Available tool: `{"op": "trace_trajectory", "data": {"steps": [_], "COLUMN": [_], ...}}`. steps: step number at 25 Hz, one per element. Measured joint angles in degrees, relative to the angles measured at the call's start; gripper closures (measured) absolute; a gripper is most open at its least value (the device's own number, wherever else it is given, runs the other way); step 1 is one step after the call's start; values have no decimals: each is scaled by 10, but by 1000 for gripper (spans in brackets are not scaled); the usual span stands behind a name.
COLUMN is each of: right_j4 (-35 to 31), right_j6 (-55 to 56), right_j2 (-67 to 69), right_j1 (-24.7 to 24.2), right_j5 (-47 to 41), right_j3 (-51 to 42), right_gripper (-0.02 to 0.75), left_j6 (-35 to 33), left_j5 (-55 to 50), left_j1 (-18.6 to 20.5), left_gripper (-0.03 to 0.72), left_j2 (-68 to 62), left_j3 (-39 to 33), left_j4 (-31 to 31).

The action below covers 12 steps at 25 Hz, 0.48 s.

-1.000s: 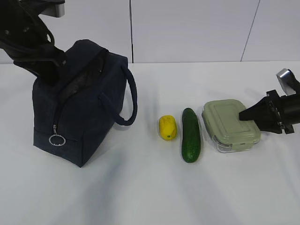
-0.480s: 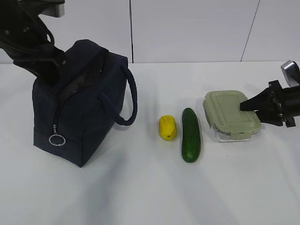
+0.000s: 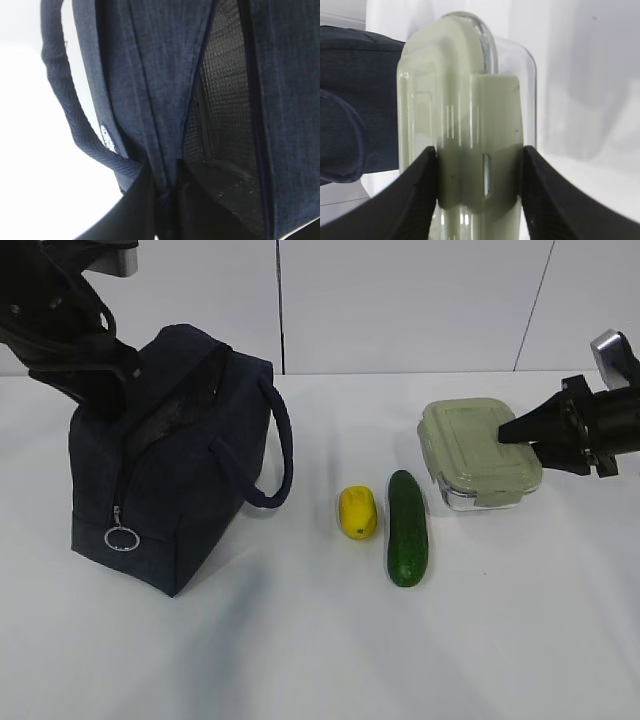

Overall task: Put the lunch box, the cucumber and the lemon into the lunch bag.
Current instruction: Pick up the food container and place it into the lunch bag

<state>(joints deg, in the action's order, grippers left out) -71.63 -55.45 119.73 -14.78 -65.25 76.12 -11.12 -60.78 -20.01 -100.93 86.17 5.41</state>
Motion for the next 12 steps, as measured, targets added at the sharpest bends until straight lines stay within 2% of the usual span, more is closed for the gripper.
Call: {"op": "trace_trajectory", "data": {"steps": [6,12], "right_j4": [-38,-44], "right_j6": [13,27], "right_j2": [-24,-44], "right_j1": [30,66], "right_j5": [0,-3], "right_j3": [4,14], "right_gripper": [354,354], "left_j6": [0,0], "left_j5": [0,0], "left_j1": [0,0], "left_gripper": [669,669], "left_j2": [0,0], "left_j3": [0,0], "left_j4": [-1,-1]}}
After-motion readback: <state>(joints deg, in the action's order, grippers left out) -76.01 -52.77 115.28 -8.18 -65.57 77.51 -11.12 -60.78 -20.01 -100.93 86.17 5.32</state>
